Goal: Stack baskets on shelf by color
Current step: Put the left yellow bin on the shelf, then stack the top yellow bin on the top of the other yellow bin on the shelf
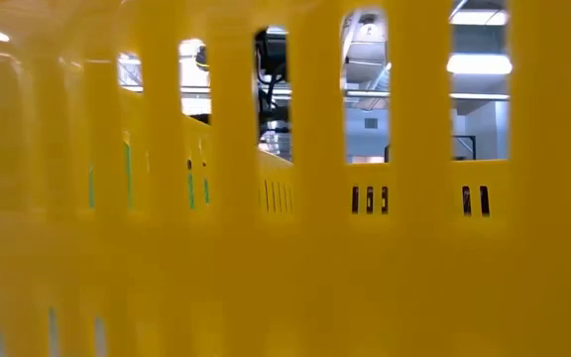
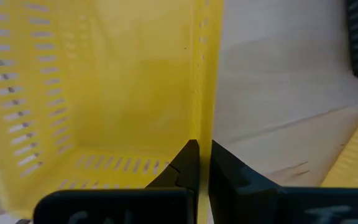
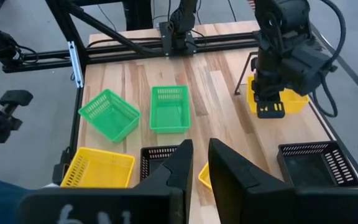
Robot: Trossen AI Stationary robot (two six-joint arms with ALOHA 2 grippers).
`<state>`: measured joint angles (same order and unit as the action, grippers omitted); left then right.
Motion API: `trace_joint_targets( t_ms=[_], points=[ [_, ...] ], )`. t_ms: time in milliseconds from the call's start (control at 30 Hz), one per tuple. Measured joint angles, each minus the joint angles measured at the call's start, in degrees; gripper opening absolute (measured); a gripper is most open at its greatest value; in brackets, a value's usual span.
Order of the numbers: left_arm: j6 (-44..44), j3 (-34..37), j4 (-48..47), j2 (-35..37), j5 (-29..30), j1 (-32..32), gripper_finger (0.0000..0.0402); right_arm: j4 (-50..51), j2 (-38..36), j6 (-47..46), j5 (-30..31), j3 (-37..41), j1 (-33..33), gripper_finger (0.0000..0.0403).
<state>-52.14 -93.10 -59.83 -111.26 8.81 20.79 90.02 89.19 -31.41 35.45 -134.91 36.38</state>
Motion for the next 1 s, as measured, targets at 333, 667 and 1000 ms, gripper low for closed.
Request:
trace_joint_targets(
  t_ms=[333, 667, 1000],
  points=[
    [0.5, 0.0, 1.8, -0.1, -0.1, 0.2, 0.0002, 0.0, 0.0, 1.7, -1.1, 0.0, 0.0, 0.0071],
    [3.1, 0.0, 2.1, -0.1, 0.7, 0.3, 0.0089, 0.0, 0.0, 2.1, -2.7, 0.0, 0.0, 0.0071],
    [9.4, -5.4, 2.8, -0.1, -3.6, 1.6, 0.0128, 0.0, 0.0, 2.1, -2.7, 0.0, 0.0, 0.0071]
  ],
)
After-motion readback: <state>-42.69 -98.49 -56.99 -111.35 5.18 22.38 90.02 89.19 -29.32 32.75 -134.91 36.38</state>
